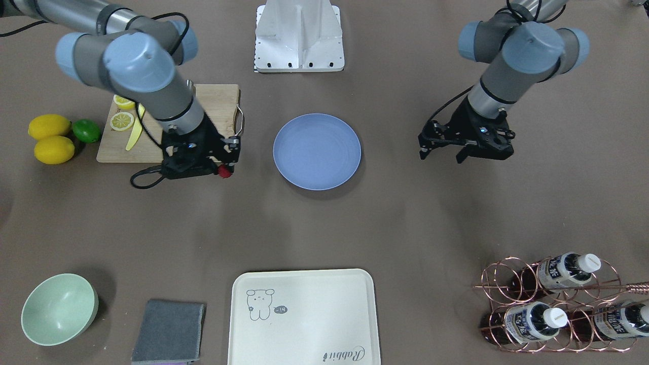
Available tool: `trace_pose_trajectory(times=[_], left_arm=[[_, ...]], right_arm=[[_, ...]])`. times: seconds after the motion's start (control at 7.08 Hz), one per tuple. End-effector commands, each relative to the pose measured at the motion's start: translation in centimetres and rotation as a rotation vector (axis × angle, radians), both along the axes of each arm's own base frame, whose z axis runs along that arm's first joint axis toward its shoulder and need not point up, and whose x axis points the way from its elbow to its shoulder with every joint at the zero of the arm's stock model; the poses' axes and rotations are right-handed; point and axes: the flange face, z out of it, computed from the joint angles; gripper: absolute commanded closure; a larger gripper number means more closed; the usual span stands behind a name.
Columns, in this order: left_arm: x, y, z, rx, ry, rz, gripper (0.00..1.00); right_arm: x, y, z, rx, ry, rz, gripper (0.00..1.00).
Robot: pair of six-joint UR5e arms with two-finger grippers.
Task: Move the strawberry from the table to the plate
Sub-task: 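Carry the strawberry over the blue plate with the right gripper and lower it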
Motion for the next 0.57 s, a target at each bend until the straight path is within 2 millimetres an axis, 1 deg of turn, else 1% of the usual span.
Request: trace_pose_trajectory(times=[0.0, 0.14, 0.28, 0.42], left_arm=[[-3.5, -0.8, 2.4, 0.002, -0.021, 0.013, 0.03], [-3.5, -0.7, 2.5, 0.0, -0.021, 0.013, 0.03], [-3.6, -0.6, 2.3, 0.003, -0.019, 0.012, 0.03], [-3.9, -0.3, 2.5, 0.001, -0.02, 0.011, 0.03]], right_arm=[[-9.9, 5.5, -3.5, -0.03, 0.022, 0.047, 1.0], [-11.5, 5.6, -4.4, -0.019, 0.032, 0.052, 1.0], [-12.1, 5.7, -3.6, -0.023, 0.048, 0.05, 1.0], [-12.3, 5.8, -3.8, -0.011, 0.031, 0.053, 1.0]])
